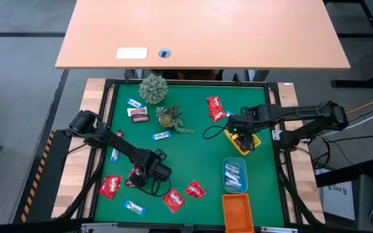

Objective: Sort candy
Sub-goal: Put the brown candy into the yellow bin

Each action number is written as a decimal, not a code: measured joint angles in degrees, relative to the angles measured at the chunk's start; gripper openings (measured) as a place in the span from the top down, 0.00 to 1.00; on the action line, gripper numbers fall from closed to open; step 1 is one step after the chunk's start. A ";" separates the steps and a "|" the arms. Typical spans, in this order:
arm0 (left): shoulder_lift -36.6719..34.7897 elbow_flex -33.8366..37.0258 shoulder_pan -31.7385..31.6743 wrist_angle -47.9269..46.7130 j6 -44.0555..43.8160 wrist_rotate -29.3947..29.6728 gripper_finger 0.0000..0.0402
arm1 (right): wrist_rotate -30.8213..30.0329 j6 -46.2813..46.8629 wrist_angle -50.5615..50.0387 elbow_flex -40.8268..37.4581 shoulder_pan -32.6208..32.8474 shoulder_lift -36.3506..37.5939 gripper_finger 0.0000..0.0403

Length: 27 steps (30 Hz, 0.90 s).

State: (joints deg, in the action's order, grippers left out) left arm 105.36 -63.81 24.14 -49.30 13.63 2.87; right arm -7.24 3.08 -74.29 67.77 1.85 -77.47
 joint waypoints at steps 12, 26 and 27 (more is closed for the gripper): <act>-0.07 0.00 -1.15 7.77 -3.00 7.50 0.70 | 9.90 0.08 11.51 0.00 0.00 0.00 0.48; -1.55 0.00 -8.97 25.51 -3.02 14.76 0.70 | 14.04 -5.59 25.44 0.00 0.00 0.00 0.48; -1.71 0.00 -9.88 27.65 -3.02 14.76 0.70 | 14.11 -6.79 26.32 0.00 0.00 0.00 0.48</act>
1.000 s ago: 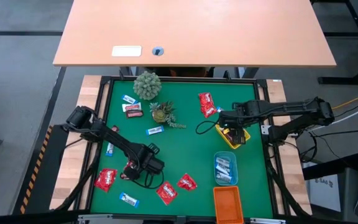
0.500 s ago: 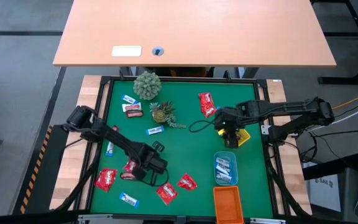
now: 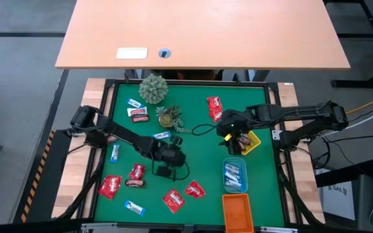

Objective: Sort candy
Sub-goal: Put the brown candy into the yellow bin

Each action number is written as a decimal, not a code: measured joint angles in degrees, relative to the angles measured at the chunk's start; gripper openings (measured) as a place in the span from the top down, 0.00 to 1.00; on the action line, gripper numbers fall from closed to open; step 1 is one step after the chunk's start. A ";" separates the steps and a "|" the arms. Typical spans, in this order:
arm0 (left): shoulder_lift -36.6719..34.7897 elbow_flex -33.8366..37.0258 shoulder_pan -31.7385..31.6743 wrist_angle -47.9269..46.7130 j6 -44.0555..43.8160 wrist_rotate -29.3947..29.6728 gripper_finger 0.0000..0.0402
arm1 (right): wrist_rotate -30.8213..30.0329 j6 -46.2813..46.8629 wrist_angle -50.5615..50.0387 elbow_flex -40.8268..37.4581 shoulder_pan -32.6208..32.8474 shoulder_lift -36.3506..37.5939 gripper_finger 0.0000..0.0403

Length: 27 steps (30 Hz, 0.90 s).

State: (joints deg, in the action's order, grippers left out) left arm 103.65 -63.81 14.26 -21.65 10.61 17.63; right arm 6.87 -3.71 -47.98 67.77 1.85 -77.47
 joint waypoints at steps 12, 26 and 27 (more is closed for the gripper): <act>-0.21 0.00 -9.16 26.40 -6.28 -13.68 0.70 | 5.54 -10.96 8.45 0.00 0.07 -1.45 0.48; -0.21 0.00 -12.41 36.47 -18.05 -23.26 0.70 | 6.89 -23.51 11.81 0.00 0.07 -2.13 0.48; -0.21 0.00 -12.39 37.28 -18.05 -23.26 0.70 | 6.89 -23.89 12.05 0.00 0.07 -2.15 0.48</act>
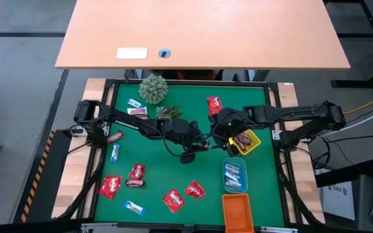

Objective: Sort candy
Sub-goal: Put the brown candy into the yellow bin

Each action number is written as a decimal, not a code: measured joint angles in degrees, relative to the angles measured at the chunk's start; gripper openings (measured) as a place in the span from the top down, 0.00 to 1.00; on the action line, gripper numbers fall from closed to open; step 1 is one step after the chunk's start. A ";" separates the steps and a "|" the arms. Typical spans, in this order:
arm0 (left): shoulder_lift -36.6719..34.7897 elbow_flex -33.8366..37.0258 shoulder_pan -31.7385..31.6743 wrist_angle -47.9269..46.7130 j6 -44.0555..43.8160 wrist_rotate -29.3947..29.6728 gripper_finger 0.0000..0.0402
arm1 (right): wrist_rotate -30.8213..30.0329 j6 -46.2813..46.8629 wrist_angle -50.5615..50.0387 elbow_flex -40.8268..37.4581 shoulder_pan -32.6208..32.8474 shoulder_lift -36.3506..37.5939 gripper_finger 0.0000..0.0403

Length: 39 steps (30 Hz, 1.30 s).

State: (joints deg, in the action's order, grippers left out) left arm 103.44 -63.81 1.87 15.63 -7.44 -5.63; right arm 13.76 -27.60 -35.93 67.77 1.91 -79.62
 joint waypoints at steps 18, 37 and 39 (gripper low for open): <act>0.00 -0.02 -0.02 5.12 0.04 0.06 0.70 | 0.31 -1.65 -0.57 0.00 -0.02 -0.13 0.77; 0.00 -0.02 0.02 4.81 -0.09 7.33 0.62 | -2.73 -1.28 -1.65 0.00 -0.11 -0.06 0.98; 0.00 -0.02 0.04 4.83 -0.13 8.22 0.58 | -2.86 -1.27 -1.73 0.00 -0.11 -0.06 0.97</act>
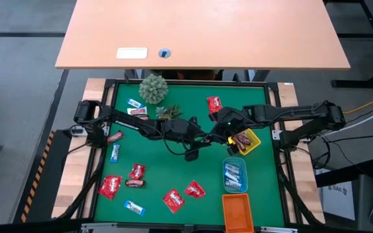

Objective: Sort candy
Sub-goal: Put the brown candy into the yellow bin

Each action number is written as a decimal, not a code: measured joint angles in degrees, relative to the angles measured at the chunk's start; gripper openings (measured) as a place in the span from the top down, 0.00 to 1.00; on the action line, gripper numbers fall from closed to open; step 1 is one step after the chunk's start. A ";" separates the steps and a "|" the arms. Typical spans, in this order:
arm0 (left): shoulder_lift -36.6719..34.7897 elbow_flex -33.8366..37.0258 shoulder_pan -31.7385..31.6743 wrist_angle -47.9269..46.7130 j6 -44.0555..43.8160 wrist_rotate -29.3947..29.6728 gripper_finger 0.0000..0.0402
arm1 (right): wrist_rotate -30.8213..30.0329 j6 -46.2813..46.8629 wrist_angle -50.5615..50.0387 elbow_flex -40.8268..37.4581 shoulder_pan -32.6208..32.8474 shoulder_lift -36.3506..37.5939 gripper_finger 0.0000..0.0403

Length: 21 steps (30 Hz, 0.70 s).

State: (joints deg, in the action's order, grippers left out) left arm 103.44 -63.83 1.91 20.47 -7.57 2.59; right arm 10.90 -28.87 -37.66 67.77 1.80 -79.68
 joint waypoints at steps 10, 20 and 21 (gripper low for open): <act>0.00 0.00 -0.02 -0.11 0.06 0.24 0.44 | -6.79 2.91 -18.36 8.62 0.04 0.13 0.98; 0.00 0.00 -0.02 -0.35 0.17 0.15 0.45 | -12.39 10.39 -38.15 11.32 0.04 0.35 0.99; 0.00 0.00 -0.02 -0.36 0.17 0.15 0.45 | -12.39 11.34 -39.41 11.32 0.04 0.35 0.98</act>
State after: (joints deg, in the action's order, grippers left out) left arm 103.44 -63.83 1.89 20.11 -7.40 2.74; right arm -1.50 -17.53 -77.07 79.09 1.85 -79.33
